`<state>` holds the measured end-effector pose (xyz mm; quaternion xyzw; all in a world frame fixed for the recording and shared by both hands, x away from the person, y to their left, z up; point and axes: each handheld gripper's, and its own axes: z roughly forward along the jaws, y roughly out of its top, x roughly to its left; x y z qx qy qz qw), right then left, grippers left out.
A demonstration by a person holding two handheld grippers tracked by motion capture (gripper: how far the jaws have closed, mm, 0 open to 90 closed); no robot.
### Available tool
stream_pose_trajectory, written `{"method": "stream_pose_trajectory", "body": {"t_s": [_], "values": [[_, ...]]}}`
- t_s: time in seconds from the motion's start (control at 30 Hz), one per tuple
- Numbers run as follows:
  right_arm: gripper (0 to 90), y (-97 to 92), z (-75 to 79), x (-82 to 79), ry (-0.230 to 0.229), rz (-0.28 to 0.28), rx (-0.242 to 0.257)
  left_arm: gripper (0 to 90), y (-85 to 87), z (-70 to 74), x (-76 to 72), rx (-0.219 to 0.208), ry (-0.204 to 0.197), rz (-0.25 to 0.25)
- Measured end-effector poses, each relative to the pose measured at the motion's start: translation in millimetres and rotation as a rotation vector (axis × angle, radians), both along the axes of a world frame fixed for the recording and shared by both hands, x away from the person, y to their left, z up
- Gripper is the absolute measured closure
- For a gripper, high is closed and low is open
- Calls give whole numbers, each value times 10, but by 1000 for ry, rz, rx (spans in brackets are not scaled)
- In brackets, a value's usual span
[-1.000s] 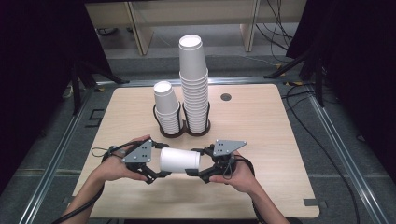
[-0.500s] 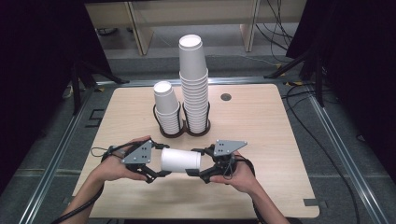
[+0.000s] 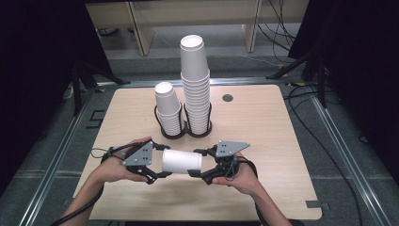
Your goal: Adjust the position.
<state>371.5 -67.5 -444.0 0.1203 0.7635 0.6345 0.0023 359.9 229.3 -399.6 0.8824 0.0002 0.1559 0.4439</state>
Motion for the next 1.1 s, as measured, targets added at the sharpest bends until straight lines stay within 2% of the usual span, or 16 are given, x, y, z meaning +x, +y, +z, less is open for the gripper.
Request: {"method": "stream_pose_trajectory", "body": {"t_s": [0.07,0.27,0.37,0.43,0.47,0.5,0.53,0.63,0.67,0.77,0.8,0.87,0.9,0.97,1.03,1.1], "values": [[225,-18,11,-3,-3,-9,-23,197,-6,-1,1,13,-5,3],[218,-21,25,-4,-14,-26,-52,198,-37,20,-2,66,-23,-3],[215,-31,38,-3,-35,-38,-81,199,-59,51,-16,119,-41,-4],[204,-26,44,-4,-29,-30,-87,201,-81,72,-21,152,-48,-13],[204,-29,52,-4,-38,-37,-92,202,-88,89,-26,180,-60,-20],[199,-21,53,1,-44,-32,-83,202,-104,99,-33,179,-49,-21],[188,-20,63,-11,-30,-34,-96,202,-108,113,-31,199,-54,-30],[190,-18,79,-1,-56,-33,-106,203,-128,139,-34,217,-63,-32],[188,-13,79,-9,-40,-31,-102,203,-136,140,-34,213,-63,-30],[196,-15,85,-3,-48,-35,-115,203,-146,154,-27,240,-66,-32],[195,-13,84,0,-46,-34,-117,203,-150,145,-27,231,-72,-30],[196,1,75,5,-49,-28,-107,203,-153,154,-21,244,-73,-31],[196,-3,80,0,-46,-35,-119,203,-157,154,-16,249,-72,-32],[196,5,86,8,-64,-32,-123,204,-164,163,-12,280,-79,-27],[195,16,96,-9,-44,-37,-140,205,-166,180,-11,287,-67,-37],[195,36,96,8,-59,-24,-133,205,-175,198,-9,318,-68,-42]]}}
